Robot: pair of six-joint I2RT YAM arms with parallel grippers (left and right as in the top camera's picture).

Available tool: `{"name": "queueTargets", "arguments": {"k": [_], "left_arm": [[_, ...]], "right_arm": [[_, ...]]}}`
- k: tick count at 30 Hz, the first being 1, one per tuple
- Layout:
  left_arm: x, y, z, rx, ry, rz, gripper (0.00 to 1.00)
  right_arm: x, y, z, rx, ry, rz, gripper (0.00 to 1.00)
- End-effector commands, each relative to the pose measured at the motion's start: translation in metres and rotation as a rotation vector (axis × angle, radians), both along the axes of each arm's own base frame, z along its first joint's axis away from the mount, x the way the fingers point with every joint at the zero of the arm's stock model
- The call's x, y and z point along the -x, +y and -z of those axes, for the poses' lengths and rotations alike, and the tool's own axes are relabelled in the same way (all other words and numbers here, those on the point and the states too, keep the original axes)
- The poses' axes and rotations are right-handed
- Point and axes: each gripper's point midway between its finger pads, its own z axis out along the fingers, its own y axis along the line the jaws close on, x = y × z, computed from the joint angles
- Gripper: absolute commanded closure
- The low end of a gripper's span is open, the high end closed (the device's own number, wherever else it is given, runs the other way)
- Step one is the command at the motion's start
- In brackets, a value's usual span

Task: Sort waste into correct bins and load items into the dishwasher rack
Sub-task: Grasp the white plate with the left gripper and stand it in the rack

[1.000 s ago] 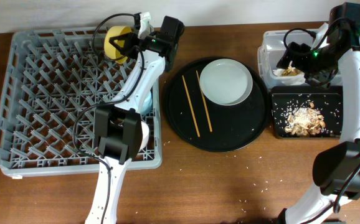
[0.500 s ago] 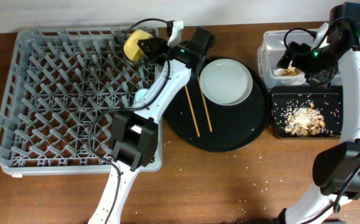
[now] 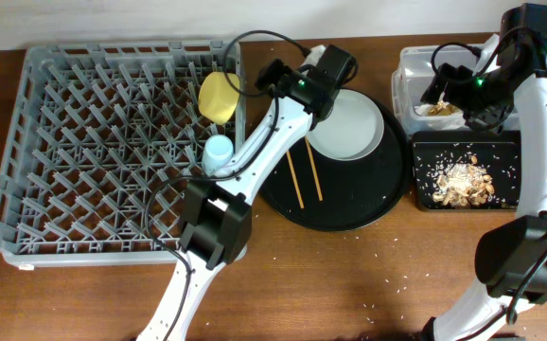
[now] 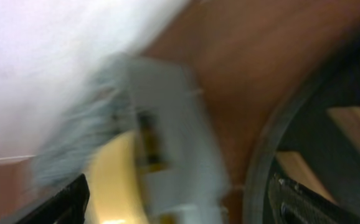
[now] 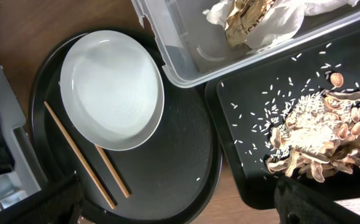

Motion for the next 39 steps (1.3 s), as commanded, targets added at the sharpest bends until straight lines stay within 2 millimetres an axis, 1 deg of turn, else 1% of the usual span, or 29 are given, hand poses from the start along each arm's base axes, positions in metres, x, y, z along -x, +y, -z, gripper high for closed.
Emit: {"name": "queueTargets", "arguments": {"k": [1, 2, 3, 5, 8, 9, 10, 11, 12, 13, 14, 15, 17, 20, 21, 22, 23, 24, 25, 26, 27, 28, 29, 30, 32, 33, 34, 36, 39], "left_arm": [[0.031, -0.088, -0.028, 0.759, 0.235, 0.120, 0.17], [0.022, -0.079, -0.016, 0.800, 0.239, 0.039, 0.20], [0.014, -0.069, -0.007, 0.840, 0.251, -0.014, 0.28], [0.006, -0.061, 0.003, 0.936, 0.290, -0.087, 0.38], [0.005, -0.064, 0.013, 1.001, 0.306, -0.166, 0.42], [-0.002, -0.069, 0.011, 1.023, 0.281, -0.147, 0.42], [-0.016, -0.075, 0.005, 1.051, 0.224, -0.115, 0.42], [-0.033, -0.078, 0.006, 1.062, 0.152, -0.095, 0.39], [-0.037, -0.080, 0.014, 1.062, 0.145, -0.095, 0.38], [-0.039, -0.081, 0.044, 1.045, 0.176, -0.110, 0.35], [-0.043, -0.091, 0.053, 1.038, 0.184, -0.021, 0.40], [-0.043, -0.100, 0.064, 0.977, 0.186, 0.071, 0.44], [-0.043, -0.106, 0.073, 0.876, 0.167, 0.177, 0.49], [-0.037, -0.117, 0.073, 0.903, 0.190, 0.196, 0.63], [-0.038, -0.117, 0.068, 0.906, 0.186, 0.197, 0.63], [-0.037, -0.116, 0.051, 0.907, 0.175, 0.198, 0.64], [-0.029, -0.111, 0.025, 0.903, 0.185, 0.194, 0.63], [-0.015, -0.104, 0.004, 0.886, 0.220, 0.178, 0.57], [0.003, -0.094, -0.006, 0.859, 0.273, 0.151, 0.46], [0.022, -0.087, -0.016, 0.850, 0.333, 0.139, 0.26], [0.048, -0.093, -0.017, 0.892, 0.451, 0.159, 0.22], [0.060, -0.099, -0.015, 0.917, 0.512, 0.173, 0.41], [0.082, -0.100, -0.006, 0.907, 0.608, 0.154, 0.55], [0.092, -0.092, 0.005, 0.860, 0.639, 0.095, 0.55], [0.088, -0.061, 0.022, 0.819, 0.531, -0.288, 0.55], [0.087, -0.057, 0.030, 0.815, 0.456, -0.428, 0.54], [0.087, -0.056, 0.032, 0.815, 0.425, -0.476, 0.54], [0.084, -0.048, 0.037, 0.844, 0.329, -0.650, 0.54], [0.082, -0.064, 0.053, 0.894, 0.354, -0.672, 0.54]], "right_arm": [[0.002, 0.001, 0.003, 0.011, 0.014, -0.004, 0.02], [0.002, 0.001, 0.003, 0.011, 0.017, -0.004, 0.02], [0.002, 0.001, 0.003, 0.011, 0.017, -0.004, 0.02], [0.002, 0.001, 0.003, 0.011, 0.017, -0.004, 0.02], [0.002, 0.001, 0.003, 0.010, 0.017, -0.004, 0.02], [0.002, 0.001, 0.003, 0.010, 0.017, -0.004, 0.02], [0.002, 0.001, 0.003, 0.010, 0.017, -0.004, 0.02], [0.003, 0.001, 0.004, 0.010, 0.020, -0.004, 0.02], [0.004, 0.001, 0.004, 0.010, 0.021, -0.004, 0.02], [0.003, 0.001, 0.004, 0.010, 0.021, -0.004, 0.02], [0.003, 0.001, 0.003, 0.010, 0.020, -0.004, 0.02], [0.003, 0.001, 0.004, 0.010, 0.021, -0.004, 0.02], [0.003, 0.001, 0.003, 0.010, 0.021, -0.004, 0.02], [0.005, 0.001, 0.004, 0.009, 0.026, -0.004, 0.02], [0.005, 0.001, 0.004, 0.010, 0.026, -0.009, 0.02], [0.005, 0.001, 0.004, 0.015, 0.024, -0.025, 0.02], [0.005, 0.001, 0.004, 0.017, 0.024, -0.028, 0.02], [0.005, 0.001, 0.004, 0.017, 0.024, -0.028, 0.02], [0.005, 0.001, 0.004, 0.017, 0.024, -0.028, 0.02], [0.005, 0.001, 0.004, 0.017, 0.023, -0.028, 0.02], [0.005, 0.001, 0.004, 0.017, 0.024, -0.028, 0.02], [0.005, 0.001, 0.004, 0.017, 0.023, -0.028, 0.02], [0.005, 0.001, 0.004, 0.017, 0.024, -0.028, 0.02], [0.005, 0.001, 0.004, 0.016, 0.023, -0.028, 0.02], [0.005, 0.001, 0.004, 0.016, 0.024, -0.028, 0.02], [0.006, 0.002, 0.004, 0.015, 0.027, -0.028, 0.02], [0.007, 0.002, 0.005, 0.015, 0.031, -0.028, 0.02], [0.007, 0.002, 0.005, 0.014, 0.034, -0.028, 0.02], [0.009, 0.002, 0.005, 0.012, 0.042, -0.028, 0.02]]}}
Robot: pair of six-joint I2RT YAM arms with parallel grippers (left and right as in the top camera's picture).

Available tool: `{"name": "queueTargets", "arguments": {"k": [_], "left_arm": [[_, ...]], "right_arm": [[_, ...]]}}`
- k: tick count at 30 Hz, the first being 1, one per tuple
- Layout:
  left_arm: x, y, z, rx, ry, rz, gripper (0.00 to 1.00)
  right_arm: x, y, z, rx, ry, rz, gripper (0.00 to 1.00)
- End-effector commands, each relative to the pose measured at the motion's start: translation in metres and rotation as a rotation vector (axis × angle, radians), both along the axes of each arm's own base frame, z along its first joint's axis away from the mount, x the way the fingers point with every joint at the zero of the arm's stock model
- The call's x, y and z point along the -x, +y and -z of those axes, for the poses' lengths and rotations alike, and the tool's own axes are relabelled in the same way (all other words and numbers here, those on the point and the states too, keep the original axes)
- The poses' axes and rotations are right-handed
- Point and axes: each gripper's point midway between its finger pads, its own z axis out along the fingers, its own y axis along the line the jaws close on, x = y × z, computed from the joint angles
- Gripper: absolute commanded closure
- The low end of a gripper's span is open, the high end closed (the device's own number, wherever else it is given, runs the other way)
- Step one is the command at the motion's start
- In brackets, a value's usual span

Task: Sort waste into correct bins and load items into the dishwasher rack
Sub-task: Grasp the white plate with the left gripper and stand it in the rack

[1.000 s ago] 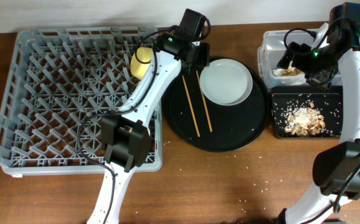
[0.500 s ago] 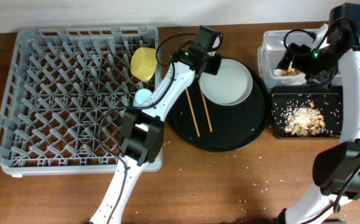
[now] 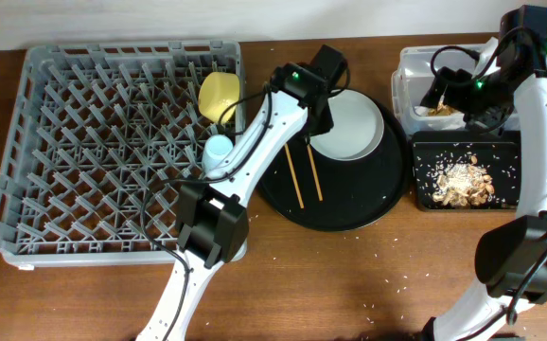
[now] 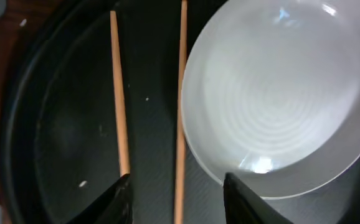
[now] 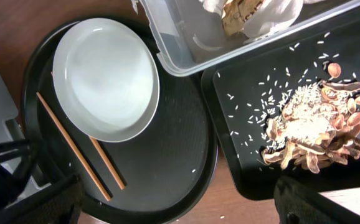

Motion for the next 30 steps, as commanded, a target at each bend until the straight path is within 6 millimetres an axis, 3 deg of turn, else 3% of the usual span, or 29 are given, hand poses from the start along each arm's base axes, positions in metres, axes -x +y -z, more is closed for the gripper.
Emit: {"name": "queueTargets", "arguments": {"k": [1, 3, 8, 9, 10, 13, 19, 21, 23, 24, 26, 27, 28, 29, 30], "left_arm": [[-0.001, -0.011, 0.024, 0.025, 0.022, -0.081, 0.54], [0.005, -0.023, 0.051, 0.060, 0.091, -0.062, 0.54], [0.024, -0.033, 0.074, 0.066, 0.181, -0.034, 0.54], [0.025, -0.034, 0.079, 0.066, 0.192, -0.033, 0.61], [0.027, -0.035, 0.079, 0.076, 0.203, -0.031, 0.90], [0.028, -0.036, 0.081, 0.076, 0.208, -0.028, 0.90], [0.027, -0.035, 0.084, 0.042, 0.184, -0.028, 1.00], [0.025, -0.039, 0.078, 0.052, 0.165, 0.046, 1.00], [0.013, -0.042, 0.041, 0.082, 0.093, 0.222, 1.00], [0.003, -0.037, 0.003, 0.090, 0.015, 0.297, 1.00], [-0.009, -0.020, -0.045, 0.094, -0.081, 0.325, 1.00], [-0.024, 0.009, -0.087, 0.037, -0.188, 0.321, 1.00], [-0.038, 0.054, -0.127, -0.085, -0.292, 0.291, 1.00], [-0.043, 0.079, -0.144, -0.149, -0.328, 0.268, 1.00], [-0.046, 0.127, -0.174, -0.307, -0.381, 0.230, 1.00]], "right_arm": [[0.002, 0.001, 0.003, 0.008, 0.012, -0.013, 0.02], [0.002, 0.001, 0.003, 0.009, 0.011, -0.013, 0.02], [0.002, 0.001, 0.003, 0.009, 0.011, -0.013, 0.02], [0.002, 0.001, 0.003, 0.009, 0.011, -0.013, 0.02], [0.002, 0.001, 0.003, 0.009, 0.012, -0.013, 0.02], [0.003, 0.002, 0.003, 0.007, 0.019, -0.013, 0.03], [0.003, 0.002, 0.003, 0.007, 0.019, -0.013, 0.02], [0.003, 0.002, 0.003, 0.007, 0.018, -0.013, 0.02], [0.003, 0.002, 0.003, 0.007, 0.019, -0.013, 0.03], [0.003, 0.002, 0.003, 0.007, 0.018, -0.013, 0.03], [0.003, 0.002, 0.003, 0.007, 0.018, -0.013, 0.03], [0.003, 0.002, 0.003, 0.007, 0.019, -0.013, 0.02], [0.003, 0.002, 0.003, 0.007, 0.018, -0.013, 0.02], [0.003, 0.002, 0.003, 0.007, 0.018, -0.013, 0.02], [0.003, 0.002, 0.003, 0.007, 0.018, -0.013, 0.02]]}}
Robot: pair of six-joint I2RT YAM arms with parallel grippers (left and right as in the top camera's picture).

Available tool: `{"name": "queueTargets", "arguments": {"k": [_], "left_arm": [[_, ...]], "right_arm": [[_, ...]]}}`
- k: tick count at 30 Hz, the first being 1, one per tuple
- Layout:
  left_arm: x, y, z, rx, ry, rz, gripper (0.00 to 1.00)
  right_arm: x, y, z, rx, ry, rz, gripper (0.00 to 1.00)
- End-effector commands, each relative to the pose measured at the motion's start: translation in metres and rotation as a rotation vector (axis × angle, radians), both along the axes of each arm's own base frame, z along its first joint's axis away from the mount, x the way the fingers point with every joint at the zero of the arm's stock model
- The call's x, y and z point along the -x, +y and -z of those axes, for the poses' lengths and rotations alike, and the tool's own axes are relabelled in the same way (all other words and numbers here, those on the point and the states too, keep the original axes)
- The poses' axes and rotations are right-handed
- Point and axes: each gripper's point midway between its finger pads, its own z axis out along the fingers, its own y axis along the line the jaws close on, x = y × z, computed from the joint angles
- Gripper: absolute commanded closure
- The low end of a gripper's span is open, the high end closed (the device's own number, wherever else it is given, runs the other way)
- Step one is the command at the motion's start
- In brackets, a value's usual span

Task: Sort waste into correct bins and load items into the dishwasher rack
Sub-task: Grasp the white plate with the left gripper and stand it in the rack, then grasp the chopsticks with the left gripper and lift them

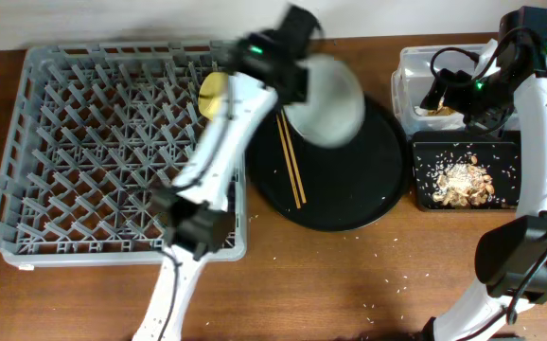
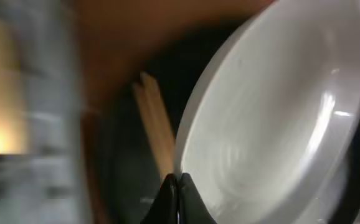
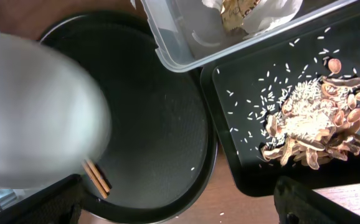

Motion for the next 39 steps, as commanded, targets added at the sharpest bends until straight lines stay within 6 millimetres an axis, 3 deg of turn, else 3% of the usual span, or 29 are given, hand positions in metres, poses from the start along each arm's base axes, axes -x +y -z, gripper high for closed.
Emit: {"name": "queueTargets", "arguments": {"k": [1, 2, 3, 5, 8, 15, 18, 20, 21, 23, 25, 28, 29, 30, 31, 33, 34, 36, 38, 39], "left_arm": [[-0.015, 0.147, -0.124, -0.411, -0.319, -0.172, 1.00], [-0.009, 0.192, -0.145, -0.550, -0.348, -0.279, 1.00], [-0.006, 0.215, -0.155, -0.597, -0.357, -0.334, 1.00], [-0.009, 0.252, -0.163, -0.644, -0.359, -0.404, 1.00], [-0.022, 0.302, -0.156, -0.703, -0.337, -0.473, 1.00], [-0.045, 0.318, -0.082, -0.866, -0.246, -0.496, 1.00], [-0.054, 0.308, -0.083, -0.846, -0.290, -0.500, 1.00], [-0.055, 0.292, -0.083, -0.835, -0.303, -0.474, 1.00], [-0.058, 0.275, -0.080, -0.801, -0.316, -0.442, 1.00], [-0.062, 0.250, -0.068, -0.703, -0.302, -0.370, 0.90], [-0.064, 0.237, -0.057, -0.621, -0.276, -0.321, 0.71], [-0.065, 0.232, -0.055, -0.594, -0.275, -0.309, 0.63], [-0.071, 0.221, -0.055, -0.523, -0.290, -0.285, 0.55], [-0.071, 0.161, -0.058, -0.192, -0.269, -0.114, 0.53], [-0.056, 0.098, -0.063, 0.105, -0.215, 0.074, 0.41], [-0.037, 0.056, -0.062, 0.232, -0.157, 0.186, 0.30], [-0.011, 0.023, -0.043, 0.197, -0.080, 0.223, 0.27], [0.012, 0.008, -0.003, 0.064, 0.003, 0.106, 0.27], [0.040, -0.026, 0.053, 0.063, 0.090, 0.000, 0.26], [0.048, -0.039, 0.071, 0.060, 0.096, 0.024, 0.30]], "right_arm": [[0.000, 0.001, 0.002, 0.011, 0.003, -0.014, 0.02], [-0.001, 0.001, 0.002, 0.011, 0.000, -0.013, 0.02], [-0.001, 0.001, 0.002, 0.012, -0.002, -0.013, 0.02], [-0.002, 0.001, 0.001, 0.012, -0.006, -0.014, 0.02], [-0.002, 0.001, 0.002, 0.012, -0.005, -0.013, 0.01], [-0.002, 0.001, 0.002, 0.012, -0.005, -0.013, 0.02], [-0.002, 0.001, 0.002, 0.012, -0.005, -0.013, 0.02], [-0.002, 0.001, 0.001, 0.012, -0.006, -0.013, 0.01], [-0.002, 0.001, 0.002, 0.012, -0.005, -0.013, 0.01], [-0.002, 0.001, 0.002, 0.013, -0.004, -0.014, 0.01], [-0.002, 0.001, 0.002, 0.013, -0.005, -0.014, 0.01], [-0.002, 0.001, 0.001, 0.012, -0.005, -0.014, 0.01], [-0.002, 0.001, 0.002, 0.012, -0.005, -0.014, 0.01], [-0.002, 0.001, 0.002, 0.013, -0.005, -0.014, 0.01], [-0.002, 0.001, 0.002, 0.012, -0.005, -0.014, 0.01], [-0.002, 0.001, 0.001, 0.012, -0.005, -0.014, 0.01], [-0.002, 0.001, 0.001, 0.012, -0.005, -0.014, 0.01], [-0.001, 0.001, 0.002, 0.010, 0.000, -0.013, 0.01], [0.001, 0.003, 0.002, 0.002, 0.006, -0.015, 0.01], [0.003, 0.003, 0.003, 0.001, 0.015, -0.015, 0.01]]}}
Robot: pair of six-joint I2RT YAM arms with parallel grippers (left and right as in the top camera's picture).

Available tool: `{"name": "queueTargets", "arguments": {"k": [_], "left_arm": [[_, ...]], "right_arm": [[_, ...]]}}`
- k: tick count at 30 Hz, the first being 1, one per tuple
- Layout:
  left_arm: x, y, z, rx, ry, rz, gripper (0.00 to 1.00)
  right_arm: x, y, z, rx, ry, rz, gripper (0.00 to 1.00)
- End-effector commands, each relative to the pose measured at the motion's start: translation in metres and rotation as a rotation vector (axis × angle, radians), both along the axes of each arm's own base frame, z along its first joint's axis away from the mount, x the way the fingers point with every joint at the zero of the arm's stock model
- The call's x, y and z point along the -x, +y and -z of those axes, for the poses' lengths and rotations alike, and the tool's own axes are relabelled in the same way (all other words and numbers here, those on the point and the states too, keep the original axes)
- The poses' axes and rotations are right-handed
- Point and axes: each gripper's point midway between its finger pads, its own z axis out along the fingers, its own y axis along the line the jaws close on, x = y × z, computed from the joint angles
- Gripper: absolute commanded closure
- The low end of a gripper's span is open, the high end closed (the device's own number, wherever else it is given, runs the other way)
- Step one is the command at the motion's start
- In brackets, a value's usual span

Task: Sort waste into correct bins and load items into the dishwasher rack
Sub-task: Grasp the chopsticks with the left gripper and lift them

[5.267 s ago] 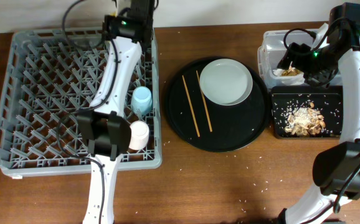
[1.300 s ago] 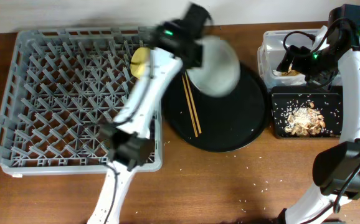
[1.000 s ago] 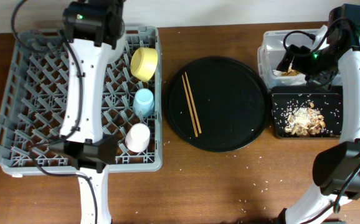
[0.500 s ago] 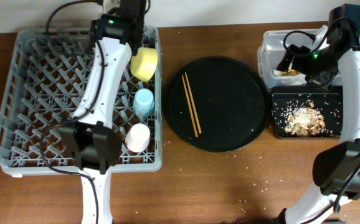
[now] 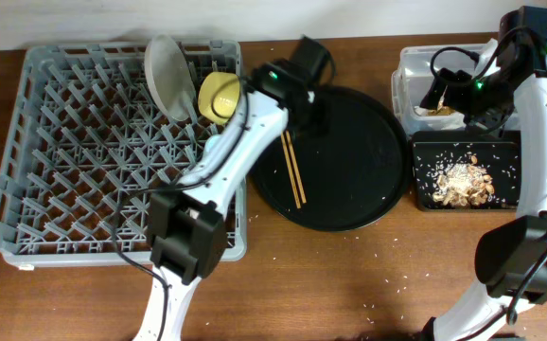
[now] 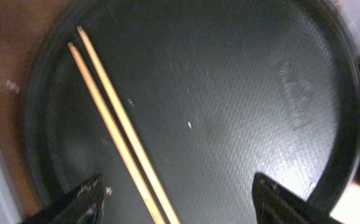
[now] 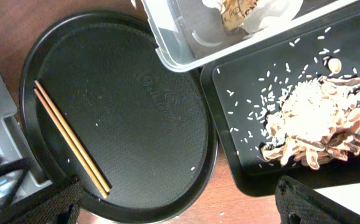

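A white plate [image 5: 165,64] stands on edge in the back row of the grey dishwasher rack [image 5: 27,189], next to a yellow cup [image 5: 220,95]. Two wooden chopsticks [image 5: 292,170] [image 6: 114,118] lie side by side on the left of the round black tray [image 5: 349,189]. My left gripper [image 5: 304,114] [image 6: 180,211] hovers open over that tray's left part, just above the chopsticks, with nothing between its fingers. Over the clear bin [image 5: 406,76], my right gripper [image 5: 449,90] [image 7: 177,211] is open and empty.
The clear bin [image 7: 186,43] holds crumpled paper and scraps. A black rectangular tray [image 5: 510,142] in front of it carries rice and peanut shells [image 7: 304,124]. Rice grains dot the wooden table near its front edge.
The white plate, held up by my left gripper over the round tray's back left, now stands in the rack's back row. My left gripper is open over the tray. The right arm stayed put.
The plate first lay on the round tray while my left gripper was by the rack's edge. Then the gripper was open over the plate's rim and the chopsticks. Then it held the plate lifted. Now the plate stands in the rack and the tray holds only chopsticks.
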Motion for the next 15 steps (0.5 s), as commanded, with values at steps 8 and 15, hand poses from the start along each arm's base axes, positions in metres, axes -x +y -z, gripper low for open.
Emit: {"name": "queueTargets", "arguments": {"k": [8, 15], "left_arm": [[0.030, -0.003, 0.089, -0.059, 0.073, -0.154, 0.40], [0.034, -0.002, 0.106, -0.097, 0.090, -0.170, 0.53]], "right_arm": [[0.006, 0.004, 0.004, -0.003, 0.031, -0.015, 0.01], [0.009, 0.004, 0.004, -0.005, 0.044, -0.015, 0.01]]}}
